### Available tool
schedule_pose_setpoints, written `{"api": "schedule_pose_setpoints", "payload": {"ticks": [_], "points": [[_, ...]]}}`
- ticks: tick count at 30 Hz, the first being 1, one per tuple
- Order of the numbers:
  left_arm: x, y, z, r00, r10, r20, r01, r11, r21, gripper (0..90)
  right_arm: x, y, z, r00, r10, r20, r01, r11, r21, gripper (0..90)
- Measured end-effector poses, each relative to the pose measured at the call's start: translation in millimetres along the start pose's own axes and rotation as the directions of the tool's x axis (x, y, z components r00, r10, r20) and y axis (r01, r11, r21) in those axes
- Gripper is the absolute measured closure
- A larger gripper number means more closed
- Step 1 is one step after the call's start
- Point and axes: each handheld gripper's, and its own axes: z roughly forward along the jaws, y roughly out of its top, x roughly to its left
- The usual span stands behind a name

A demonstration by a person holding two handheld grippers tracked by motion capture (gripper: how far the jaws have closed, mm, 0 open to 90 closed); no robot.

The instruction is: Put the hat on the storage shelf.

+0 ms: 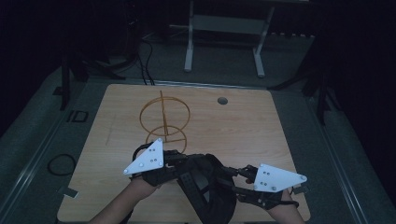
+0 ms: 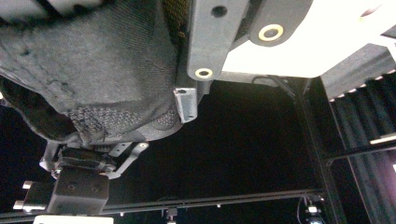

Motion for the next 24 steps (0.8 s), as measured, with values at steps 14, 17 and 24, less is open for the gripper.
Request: {"api": "schedule_pose_setpoints", "payload": {"ticks": [14,17,24], "points": [[4.3,-2.1,-2.8,0.9976,-0.006,-0.07,0.01,0.9975,0.069,70.5,-10.2,0.0,-14.8,0.9975,0.048,0.052,-0.045,0.997,-0.064,87.7],[4.4,-3.2,-6.6,0.9965,-0.005,-0.084,0.013,0.996,0.089,60.2,-15.0,-0.5,-22.3,0.9944,0.068,0.082,-0.061,0.995,-0.078,87.7],[5.3,-9.7,-20.3,0.9904,-0.01,-0.138,0.025,0.9938,0.108,54.0,-24.6,3.3,-30.2,0.9846,0.08,0.155,-0.067,0.9935,-0.093,87.7]]}}
